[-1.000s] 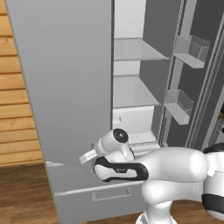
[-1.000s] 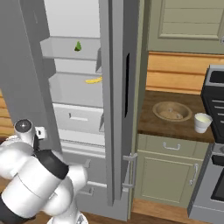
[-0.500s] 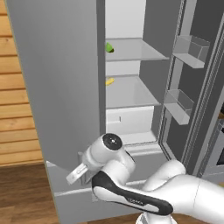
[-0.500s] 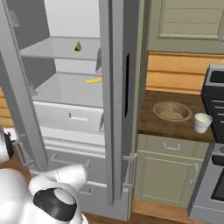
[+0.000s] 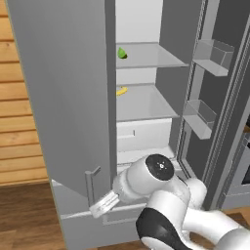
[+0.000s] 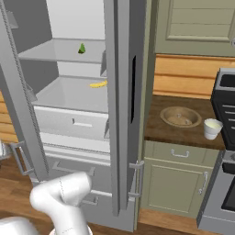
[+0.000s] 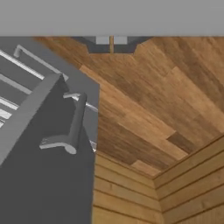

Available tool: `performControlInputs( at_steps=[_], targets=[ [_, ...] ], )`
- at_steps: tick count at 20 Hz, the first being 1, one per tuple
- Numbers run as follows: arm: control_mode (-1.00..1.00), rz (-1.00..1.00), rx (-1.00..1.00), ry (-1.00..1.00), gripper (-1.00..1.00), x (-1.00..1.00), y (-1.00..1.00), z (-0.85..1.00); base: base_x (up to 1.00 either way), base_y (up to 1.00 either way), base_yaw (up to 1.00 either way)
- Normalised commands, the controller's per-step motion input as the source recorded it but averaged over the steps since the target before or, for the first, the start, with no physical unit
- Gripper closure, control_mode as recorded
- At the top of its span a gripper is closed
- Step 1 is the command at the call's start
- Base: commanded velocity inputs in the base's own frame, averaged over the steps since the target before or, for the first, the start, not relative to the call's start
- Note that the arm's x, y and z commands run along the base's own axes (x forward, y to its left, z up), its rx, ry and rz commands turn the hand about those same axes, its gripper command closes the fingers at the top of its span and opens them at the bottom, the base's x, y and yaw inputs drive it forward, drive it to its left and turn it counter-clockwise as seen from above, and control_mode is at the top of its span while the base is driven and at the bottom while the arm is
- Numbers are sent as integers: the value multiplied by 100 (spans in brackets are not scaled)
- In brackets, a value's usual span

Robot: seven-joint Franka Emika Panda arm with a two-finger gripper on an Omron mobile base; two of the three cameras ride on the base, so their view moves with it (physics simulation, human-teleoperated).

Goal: Grab a lemon wedge from the fridge and one ice cube from the ice bowl, and put them in the glass of lemonade.

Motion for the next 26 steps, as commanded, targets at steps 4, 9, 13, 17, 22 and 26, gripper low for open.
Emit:
performControlInputs(
  at_steps=[4,9,13,17,22,26],
  targets=[
    [-100,-22,0,0,-100,-42,-43,81,0,0,0],
    [-100,-15,7,0,-100,-9,-66,85,0,0,0],
    [-100,-15,11,0,-100,2,-75,55,0,0,0],
    [-100,-6,17,0,-100,8,-81,36,0,0,0],
    [-100,3,16,2,-100,62,-27,18,0,0,0],
    [-100,17,14,13,-100,100,0,29,0,0,0]
  ],
)
